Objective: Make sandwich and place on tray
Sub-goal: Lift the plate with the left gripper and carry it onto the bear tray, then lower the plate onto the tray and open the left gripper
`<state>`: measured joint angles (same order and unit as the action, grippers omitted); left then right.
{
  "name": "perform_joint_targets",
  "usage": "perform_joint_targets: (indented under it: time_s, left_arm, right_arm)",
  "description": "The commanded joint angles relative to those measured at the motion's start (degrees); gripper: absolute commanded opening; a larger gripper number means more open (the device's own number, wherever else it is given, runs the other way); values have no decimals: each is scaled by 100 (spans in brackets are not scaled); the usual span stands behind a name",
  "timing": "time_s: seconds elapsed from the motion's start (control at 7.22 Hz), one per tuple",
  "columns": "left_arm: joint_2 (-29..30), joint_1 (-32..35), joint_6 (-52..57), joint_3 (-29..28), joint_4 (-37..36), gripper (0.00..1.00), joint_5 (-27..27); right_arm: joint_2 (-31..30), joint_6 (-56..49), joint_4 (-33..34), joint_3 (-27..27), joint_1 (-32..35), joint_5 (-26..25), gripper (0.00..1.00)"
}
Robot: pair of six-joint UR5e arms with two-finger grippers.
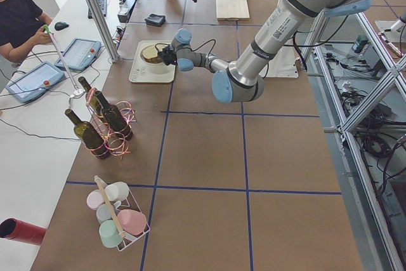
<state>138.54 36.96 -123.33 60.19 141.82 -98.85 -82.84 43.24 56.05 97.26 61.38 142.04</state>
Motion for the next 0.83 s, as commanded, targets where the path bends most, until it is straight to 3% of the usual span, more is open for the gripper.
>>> perform_joint_targets:
  time_s: [0.0,0.14,0.28,0.55,0.69]
  left_arm:
    - [15,4,116,1,21,30,-20]
    - [7,39,368,71,-14,39,-38]
    - [-341,92,580,568,-49,39,-55]
    - [-1386,275,1262,1971,-730,37,-746]
    - [-2043,346,2303,2849,-1196,37,-819]
  right_arm:
    - [14,0,11,-6,-21,-1,100]
    - [14,0,12,-6,-21,-1,100]
    - [14,0,12,-6,-21,-1,100]
    - [14,9,46,3,-38,-114,100]
    - [49,-8,325,38,-12,-350,100]
